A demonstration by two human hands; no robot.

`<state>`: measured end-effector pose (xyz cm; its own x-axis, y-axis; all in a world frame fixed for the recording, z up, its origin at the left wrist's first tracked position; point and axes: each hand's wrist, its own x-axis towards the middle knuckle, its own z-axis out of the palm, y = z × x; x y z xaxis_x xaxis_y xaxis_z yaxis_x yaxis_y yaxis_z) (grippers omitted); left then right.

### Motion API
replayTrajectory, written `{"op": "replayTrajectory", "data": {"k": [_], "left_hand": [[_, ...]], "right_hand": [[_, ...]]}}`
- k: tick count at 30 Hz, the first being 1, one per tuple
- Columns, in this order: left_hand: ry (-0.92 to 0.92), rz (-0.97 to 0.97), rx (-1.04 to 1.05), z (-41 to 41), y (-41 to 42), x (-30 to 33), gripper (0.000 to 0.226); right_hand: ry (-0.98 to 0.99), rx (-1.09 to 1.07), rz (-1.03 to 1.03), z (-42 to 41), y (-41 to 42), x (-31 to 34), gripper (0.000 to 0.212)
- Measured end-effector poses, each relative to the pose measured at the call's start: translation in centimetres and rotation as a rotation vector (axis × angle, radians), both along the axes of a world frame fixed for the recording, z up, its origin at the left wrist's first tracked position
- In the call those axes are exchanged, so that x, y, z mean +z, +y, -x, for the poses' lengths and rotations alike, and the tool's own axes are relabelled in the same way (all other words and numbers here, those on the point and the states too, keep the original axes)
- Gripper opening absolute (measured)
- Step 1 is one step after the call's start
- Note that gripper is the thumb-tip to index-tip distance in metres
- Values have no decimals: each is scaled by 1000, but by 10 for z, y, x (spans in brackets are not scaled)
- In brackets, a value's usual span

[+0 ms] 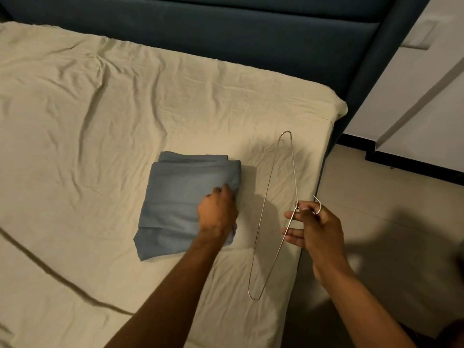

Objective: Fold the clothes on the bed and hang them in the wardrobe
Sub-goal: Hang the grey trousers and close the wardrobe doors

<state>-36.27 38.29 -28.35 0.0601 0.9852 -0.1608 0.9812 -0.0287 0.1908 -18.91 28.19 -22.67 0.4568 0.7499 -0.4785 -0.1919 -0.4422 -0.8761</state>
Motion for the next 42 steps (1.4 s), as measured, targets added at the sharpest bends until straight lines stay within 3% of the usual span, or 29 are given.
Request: {"op": "replayTrajectory", "data": {"k": [5, 10, 15, 20, 25, 31, 34, 37, 40, 42], "left_hand": [[-543, -91, 257, 64, 16, 40, 8], [-842, -80, 356, 137, 22, 86, 6], [-941, -38, 311, 149, 19, 112, 7], [-1001, 61, 251, 112, 14, 90, 11], [-996, 324, 282, 57, 7, 37, 17], [-1295, 677, 392, 47, 2, 34, 26], [-1468, 691, 573, 62, 2, 38, 36], [-1600, 673, 595, 85, 5, 43, 53], [-1592, 664, 549, 103, 14, 54, 57], [-1521, 623, 585, 111, 22, 59, 42]], "right_hand": [[-25, 44, -18, 10, 6, 9, 14], [-51, 122, -32, 35, 26, 19, 14], [-99, 217, -5, 73, 55, 21, 19], [-205, 252, -31, 98, 68, 20, 15], [-446, 319, -47, 116, 67, 18, 38], [-673, 417, 30, 126, 69, 9, 28], [-671, 437, -2, 137, 72, 10, 26], [-668, 510, -25, 154, 76, 13, 25], [-546, 617, -62, 175, 85, 11, 24], [-553, 732, -68, 184, 89, 5, 19]]}}
